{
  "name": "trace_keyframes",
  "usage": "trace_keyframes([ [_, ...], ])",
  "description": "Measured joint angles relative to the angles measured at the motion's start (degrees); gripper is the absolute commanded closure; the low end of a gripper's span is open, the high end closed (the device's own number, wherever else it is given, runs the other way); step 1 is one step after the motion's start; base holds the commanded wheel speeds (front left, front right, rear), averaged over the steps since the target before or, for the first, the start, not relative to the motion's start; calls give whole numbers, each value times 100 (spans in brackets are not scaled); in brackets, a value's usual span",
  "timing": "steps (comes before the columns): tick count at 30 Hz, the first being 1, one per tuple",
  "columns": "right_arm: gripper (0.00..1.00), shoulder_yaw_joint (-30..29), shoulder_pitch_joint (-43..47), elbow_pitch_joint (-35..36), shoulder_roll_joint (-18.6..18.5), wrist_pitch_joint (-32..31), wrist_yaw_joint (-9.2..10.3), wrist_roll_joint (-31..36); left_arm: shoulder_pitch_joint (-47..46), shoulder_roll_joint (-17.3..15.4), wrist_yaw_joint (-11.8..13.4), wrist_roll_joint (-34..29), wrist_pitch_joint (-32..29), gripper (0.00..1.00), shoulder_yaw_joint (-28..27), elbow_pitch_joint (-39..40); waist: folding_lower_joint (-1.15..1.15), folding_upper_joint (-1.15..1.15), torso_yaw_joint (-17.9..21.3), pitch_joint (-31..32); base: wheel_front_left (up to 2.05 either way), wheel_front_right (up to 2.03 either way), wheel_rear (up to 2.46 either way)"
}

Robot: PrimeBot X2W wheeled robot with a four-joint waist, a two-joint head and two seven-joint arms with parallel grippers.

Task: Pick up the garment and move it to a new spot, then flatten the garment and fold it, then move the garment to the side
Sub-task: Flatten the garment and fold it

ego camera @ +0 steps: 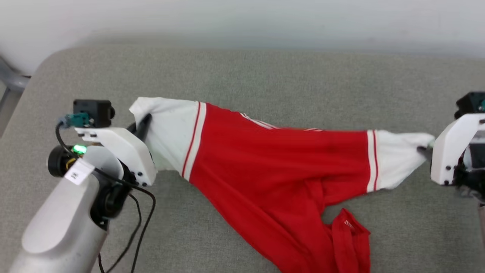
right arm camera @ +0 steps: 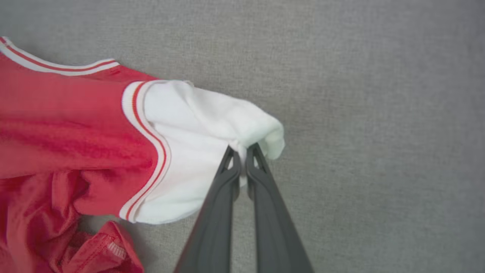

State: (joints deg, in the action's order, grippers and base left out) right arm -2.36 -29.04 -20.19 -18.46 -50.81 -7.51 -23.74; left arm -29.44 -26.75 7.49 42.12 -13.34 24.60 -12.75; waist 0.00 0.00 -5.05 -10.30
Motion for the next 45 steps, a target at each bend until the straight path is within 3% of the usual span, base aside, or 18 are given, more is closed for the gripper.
trace_keyframes([
  [7,100,-179,-656,112,-145,513,0,332,-909,126,-248,3,243,100,-131,-584,-1,0,76,281,0,0,0],
  [16,100,-137,-2350,-181,-165,1326,-1,889,-2778,346,-803,-74,917,100,-305,-2040,0,0,180,-42,0,0,0],
  [30,100,213,-5436,-1098,255,2587,-3,1524,-5403,-18,-1101,-478,2008,100,-554,-3415,0,0,522,-1024,0,0,0],
  [36,100,364,-6198,-1564,394,2958,-2,1602,-6028,-90,-1205,-573,2337,100,-535,-3702,0,0,599,-1526,0,0,0],
  [45,100,708,-6483,-2555,651,3494,-2,1330,-6130,124,-1417,-474,2637,100,-421,-4372,1,0,565,-2227,0,0,0],
])
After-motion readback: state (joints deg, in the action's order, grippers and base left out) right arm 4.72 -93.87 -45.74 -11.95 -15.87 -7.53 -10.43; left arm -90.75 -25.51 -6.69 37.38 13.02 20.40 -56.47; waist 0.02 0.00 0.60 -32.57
